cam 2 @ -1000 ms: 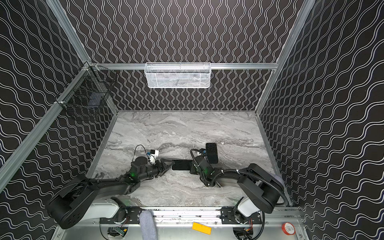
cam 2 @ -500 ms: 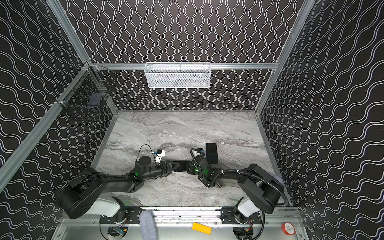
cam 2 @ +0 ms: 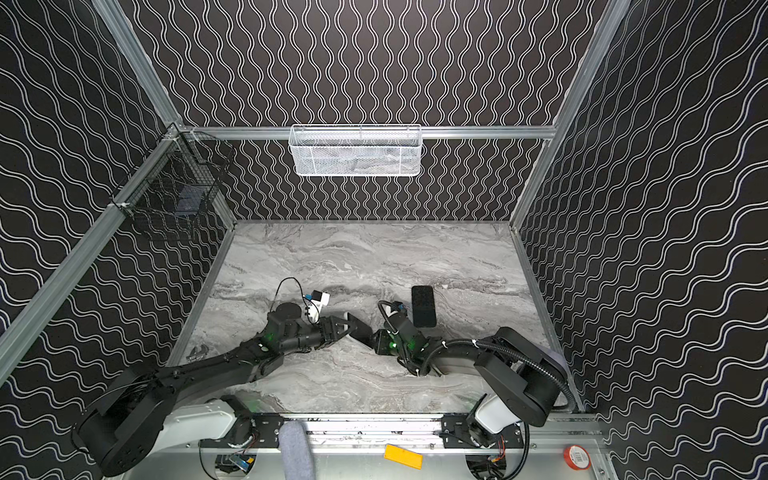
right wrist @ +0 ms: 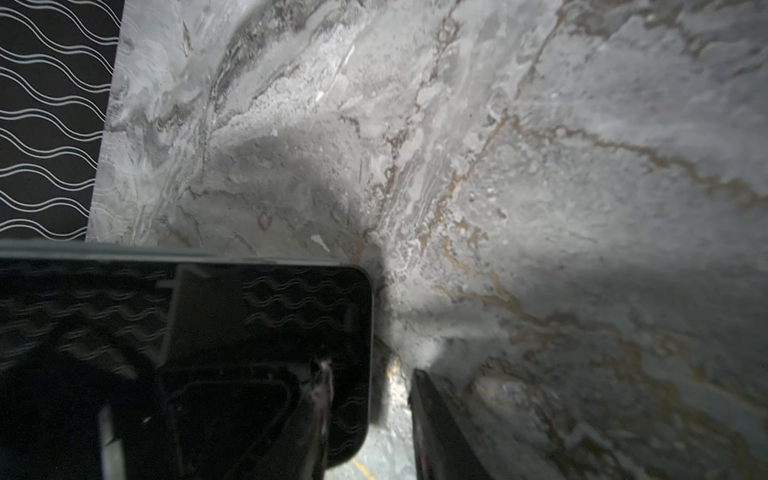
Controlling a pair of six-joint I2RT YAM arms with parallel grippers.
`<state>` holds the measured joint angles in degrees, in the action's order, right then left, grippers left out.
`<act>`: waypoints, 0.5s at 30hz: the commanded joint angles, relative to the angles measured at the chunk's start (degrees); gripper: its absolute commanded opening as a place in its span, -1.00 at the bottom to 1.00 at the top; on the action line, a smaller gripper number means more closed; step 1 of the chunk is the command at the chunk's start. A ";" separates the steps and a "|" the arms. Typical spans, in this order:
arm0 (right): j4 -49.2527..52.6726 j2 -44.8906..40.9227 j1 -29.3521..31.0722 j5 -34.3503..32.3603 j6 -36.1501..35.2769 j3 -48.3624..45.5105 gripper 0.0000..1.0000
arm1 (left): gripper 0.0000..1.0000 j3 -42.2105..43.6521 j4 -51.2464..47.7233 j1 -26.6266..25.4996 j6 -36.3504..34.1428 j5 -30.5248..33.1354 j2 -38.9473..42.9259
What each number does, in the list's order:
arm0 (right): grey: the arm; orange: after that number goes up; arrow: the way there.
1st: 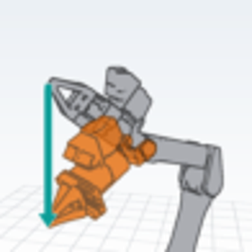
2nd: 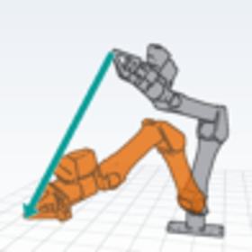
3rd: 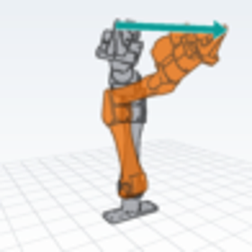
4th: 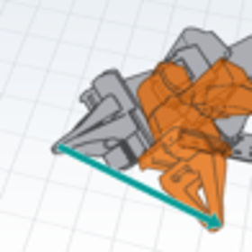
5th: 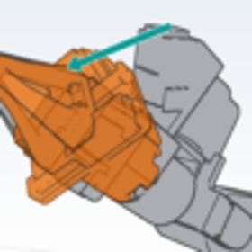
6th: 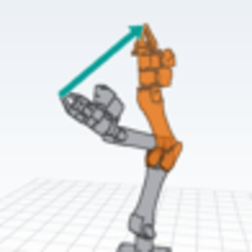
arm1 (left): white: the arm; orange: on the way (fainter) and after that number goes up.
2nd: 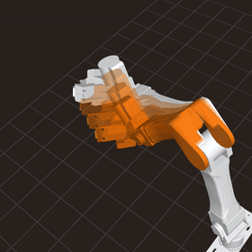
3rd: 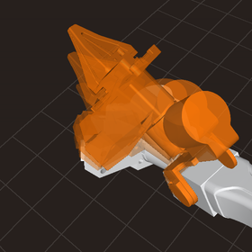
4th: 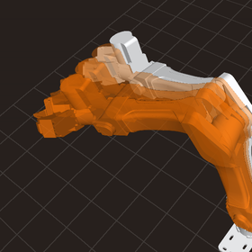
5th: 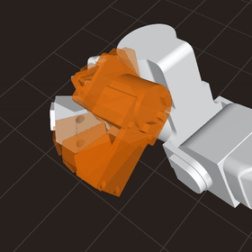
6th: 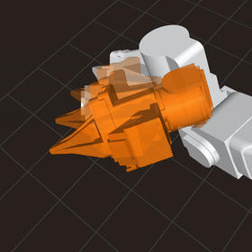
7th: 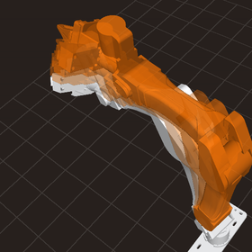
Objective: Put the phone into the phone case
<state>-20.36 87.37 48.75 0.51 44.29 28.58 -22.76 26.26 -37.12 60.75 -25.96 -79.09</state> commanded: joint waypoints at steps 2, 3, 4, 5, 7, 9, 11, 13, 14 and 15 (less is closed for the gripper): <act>0.05 0.42 0.07 0.80 -0.19 -0.08 -0.30 | -0.21 -0.45 -4.61 -0.04 -2.97 0.03 -1.43; 0.01 0.33 0.14 0.86 -0.26 -0.06 -0.31 | -0.21 -0.45 -4.64 0.03 -2.86 0.02 -1.81; 0.00 0.34 0.11 0.73 -0.25 -0.03 -0.31 | -0.25 -0.60 -5.01 0.01 -2.93 -0.09 -2.02; 0.05 0.18 0.11 0.80 -0.28 -0.02 -0.31 | -0.29 -0.65 -5.38 0.03 -3.08 -0.15 -2.09; 0.06 0.06 0.12 0.67 -0.35 -0.10 -0.31 | -0.33 -1.09 -7.34 0.03 -4.01 -0.15 -1.85; 0.09 0.19 0.15 0.63 -0.41 0.07 -0.30 | -0.35 -1.95 -10.18 -0.04 -5.58 -0.08 -1.52; -0.02 0.41 0.11 0.74 -0.51 0.25 -0.30 | -0.37 -2.46 -12.03 0.03 -6.34 0.26 -1.16; -0.27 0.64 0.12 0.87 -0.52 0.34 -0.30 | -0.51 -2.92 -13.10 0.02 -6.89 0.29 -1.42; -0.26 0.64 0.11 0.82 -0.47 0.32 -0.30 | -0.56 -2.91 -13.25 -0.04 -6.95 0.14 -1.68; -0.21 0.61 0.10 0.83 -0.48 0.29 -0.30 | -0.61 -2.87 -13.17 -0.01 -6.94 -0.02 -2.05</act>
<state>-20.29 87.74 48.71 0.82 44.27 28.56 -25.06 13.39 -37.10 56.14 -25.32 -80.60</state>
